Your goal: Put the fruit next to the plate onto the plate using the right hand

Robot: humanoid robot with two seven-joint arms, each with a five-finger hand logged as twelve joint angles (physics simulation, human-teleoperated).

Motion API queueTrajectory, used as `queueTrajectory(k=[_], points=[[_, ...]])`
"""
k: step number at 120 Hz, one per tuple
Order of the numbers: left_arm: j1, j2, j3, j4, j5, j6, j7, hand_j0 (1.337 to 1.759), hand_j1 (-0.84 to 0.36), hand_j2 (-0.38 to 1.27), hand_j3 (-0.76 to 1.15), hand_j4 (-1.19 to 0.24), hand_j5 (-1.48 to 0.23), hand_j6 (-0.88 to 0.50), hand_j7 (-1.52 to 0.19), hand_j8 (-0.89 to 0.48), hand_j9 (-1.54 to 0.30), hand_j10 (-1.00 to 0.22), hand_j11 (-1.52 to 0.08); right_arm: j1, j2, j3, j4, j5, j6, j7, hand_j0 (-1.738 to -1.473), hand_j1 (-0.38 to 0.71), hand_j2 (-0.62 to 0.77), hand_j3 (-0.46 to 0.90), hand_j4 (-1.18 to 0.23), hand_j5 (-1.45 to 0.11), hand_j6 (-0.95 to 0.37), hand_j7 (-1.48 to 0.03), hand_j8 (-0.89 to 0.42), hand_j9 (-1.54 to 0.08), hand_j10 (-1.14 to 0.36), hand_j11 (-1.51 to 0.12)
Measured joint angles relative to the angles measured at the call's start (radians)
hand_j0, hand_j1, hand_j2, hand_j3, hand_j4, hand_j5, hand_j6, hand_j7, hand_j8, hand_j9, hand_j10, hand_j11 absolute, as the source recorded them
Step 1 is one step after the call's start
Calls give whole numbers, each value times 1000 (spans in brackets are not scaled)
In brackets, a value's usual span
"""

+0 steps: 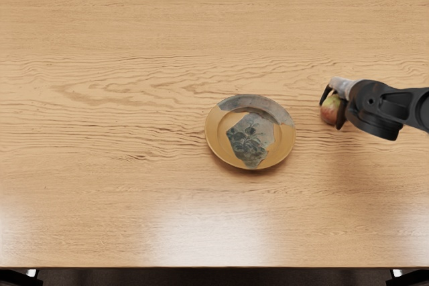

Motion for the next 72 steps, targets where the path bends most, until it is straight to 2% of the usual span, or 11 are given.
queueTrajectory(k=[39, 72], points=[[0, 0, 1, 0, 0, 0, 0, 1658, 340, 2, 0, -8, -10, -8, -10, -8, -10, -8, -10, 103, -74, 31, 163, 42, 5, 0, -1657, 198, 85, 0, -507, -693, -387, -677, -378, -685, -511, -686], [2, 0, 1, 1, 0, 0, 0, 1658, 340, 2, 0, -8, -10, -8, -10, -8, -10, -8, -10, 178, -72, 46, 243, 124, 8, 0, -1658, 223, 124, 1, -528, -749, -345, -717, -340, -742, -489, -747]])
